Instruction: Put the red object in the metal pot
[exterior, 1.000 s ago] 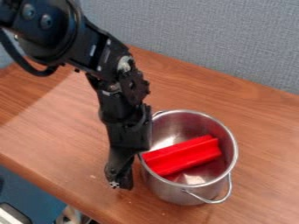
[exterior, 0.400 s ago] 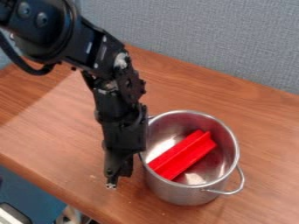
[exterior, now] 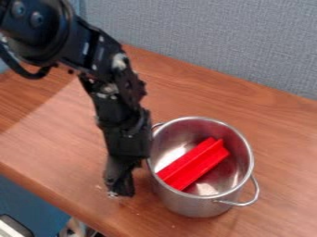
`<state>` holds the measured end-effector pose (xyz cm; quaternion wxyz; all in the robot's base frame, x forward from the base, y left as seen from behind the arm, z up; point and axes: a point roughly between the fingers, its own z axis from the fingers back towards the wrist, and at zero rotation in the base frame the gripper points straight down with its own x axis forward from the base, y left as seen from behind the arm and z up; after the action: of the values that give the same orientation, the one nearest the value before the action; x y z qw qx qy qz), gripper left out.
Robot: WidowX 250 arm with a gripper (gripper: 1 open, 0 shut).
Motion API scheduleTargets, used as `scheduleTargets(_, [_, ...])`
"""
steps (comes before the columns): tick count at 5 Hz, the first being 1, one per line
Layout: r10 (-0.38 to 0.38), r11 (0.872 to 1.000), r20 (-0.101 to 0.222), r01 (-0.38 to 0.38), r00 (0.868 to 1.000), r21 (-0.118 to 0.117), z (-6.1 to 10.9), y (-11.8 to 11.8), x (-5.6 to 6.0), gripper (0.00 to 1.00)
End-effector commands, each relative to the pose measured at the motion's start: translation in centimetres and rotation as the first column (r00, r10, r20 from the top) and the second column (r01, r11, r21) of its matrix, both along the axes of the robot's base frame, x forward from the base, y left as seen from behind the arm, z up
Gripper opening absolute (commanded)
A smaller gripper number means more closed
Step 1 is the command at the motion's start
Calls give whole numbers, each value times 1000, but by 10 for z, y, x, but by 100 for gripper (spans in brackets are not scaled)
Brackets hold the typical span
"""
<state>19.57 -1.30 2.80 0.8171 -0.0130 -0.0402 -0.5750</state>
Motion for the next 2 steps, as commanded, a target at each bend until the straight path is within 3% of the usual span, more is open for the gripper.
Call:
scheduleTargets(1, [-24,1000,30,24,999,-15,4,-12,6,100])
scheduleTargets(2, [3,1000,54,-2,999,-12,16,-16,8,100])
